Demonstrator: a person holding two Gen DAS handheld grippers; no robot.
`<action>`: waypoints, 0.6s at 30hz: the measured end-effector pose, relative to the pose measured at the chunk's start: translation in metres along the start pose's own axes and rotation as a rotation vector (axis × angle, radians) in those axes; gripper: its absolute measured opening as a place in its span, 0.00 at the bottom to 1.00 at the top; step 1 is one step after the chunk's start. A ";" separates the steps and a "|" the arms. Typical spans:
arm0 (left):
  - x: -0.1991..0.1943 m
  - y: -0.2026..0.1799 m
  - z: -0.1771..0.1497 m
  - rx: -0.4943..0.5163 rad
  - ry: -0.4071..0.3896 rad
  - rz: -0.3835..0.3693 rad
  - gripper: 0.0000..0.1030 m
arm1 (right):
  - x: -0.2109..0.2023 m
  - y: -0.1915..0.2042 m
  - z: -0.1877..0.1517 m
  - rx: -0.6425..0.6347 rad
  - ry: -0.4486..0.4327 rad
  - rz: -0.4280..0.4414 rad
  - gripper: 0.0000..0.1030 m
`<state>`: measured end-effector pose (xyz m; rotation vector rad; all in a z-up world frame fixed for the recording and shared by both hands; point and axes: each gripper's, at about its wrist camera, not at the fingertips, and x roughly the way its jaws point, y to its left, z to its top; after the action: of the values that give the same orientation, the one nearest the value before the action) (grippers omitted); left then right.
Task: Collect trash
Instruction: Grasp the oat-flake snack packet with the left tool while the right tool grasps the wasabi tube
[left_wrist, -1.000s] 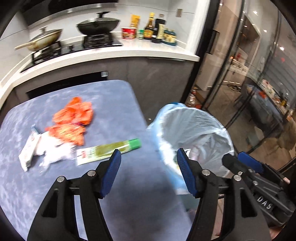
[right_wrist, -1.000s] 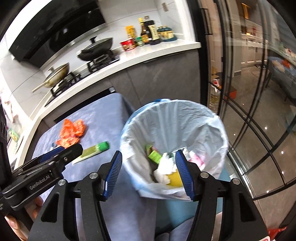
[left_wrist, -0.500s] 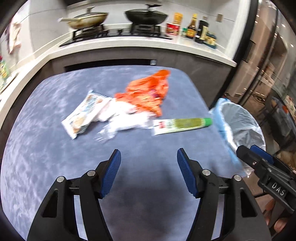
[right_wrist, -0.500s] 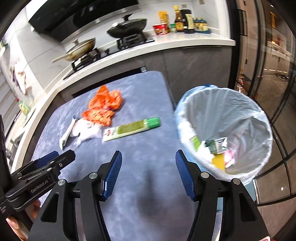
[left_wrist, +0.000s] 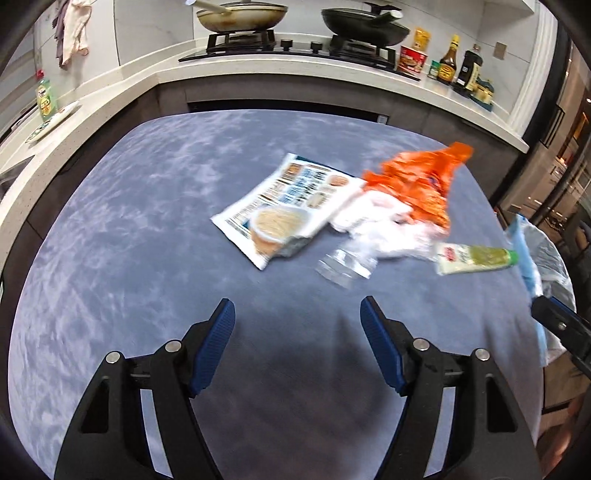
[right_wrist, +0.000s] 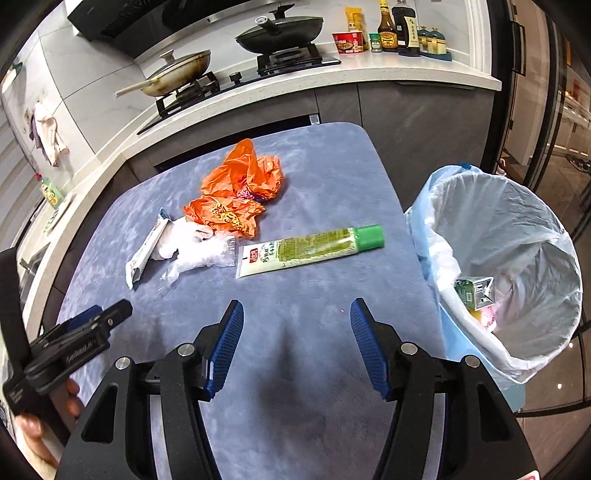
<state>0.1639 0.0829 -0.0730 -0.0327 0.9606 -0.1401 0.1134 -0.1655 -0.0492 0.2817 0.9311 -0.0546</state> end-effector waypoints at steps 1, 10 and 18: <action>0.004 0.005 0.003 -0.001 -0.005 0.005 0.65 | 0.002 0.001 0.001 -0.001 0.002 -0.002 0.57; 0.032 0.003 0.029 0.121 -0.039 -0.004 0.56 | 0.016 0.005 0.009 0.004 0.015 -0.011 0.57; 0.046 0.000 0.035 0.161 -0.005 -0.057 0.04 | 0.024 0.000 0.014 0.003 0.021 -0.026 0.57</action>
<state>0.2188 0.0758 -0.0906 0.0875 0.9410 -0.2691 0.1389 -0.1671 -0.0598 0.2736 0.9558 -0.0772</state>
